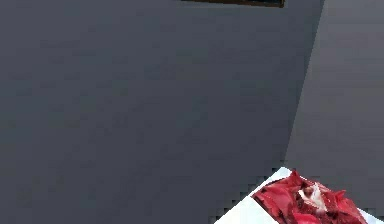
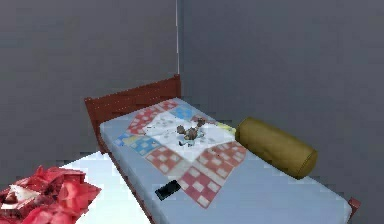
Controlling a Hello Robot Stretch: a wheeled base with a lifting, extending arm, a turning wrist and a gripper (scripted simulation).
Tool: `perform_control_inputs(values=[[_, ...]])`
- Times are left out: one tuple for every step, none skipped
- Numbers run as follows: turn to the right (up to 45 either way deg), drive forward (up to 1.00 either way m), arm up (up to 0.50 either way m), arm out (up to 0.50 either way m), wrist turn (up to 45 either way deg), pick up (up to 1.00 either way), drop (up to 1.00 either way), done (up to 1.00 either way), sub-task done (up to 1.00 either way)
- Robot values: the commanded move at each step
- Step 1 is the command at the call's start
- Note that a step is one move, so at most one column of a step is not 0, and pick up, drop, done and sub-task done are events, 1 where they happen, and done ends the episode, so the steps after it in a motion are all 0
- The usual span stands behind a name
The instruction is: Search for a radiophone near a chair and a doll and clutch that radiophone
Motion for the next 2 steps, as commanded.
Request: perform_control_inputs(values=[[0.0,0.0,0.0,0.5,0.0,0.0,0.0,0.0,0.0],[0.0,0.0,0.0,0.0,45.0,0.0,0.0,0.0,0.0]])
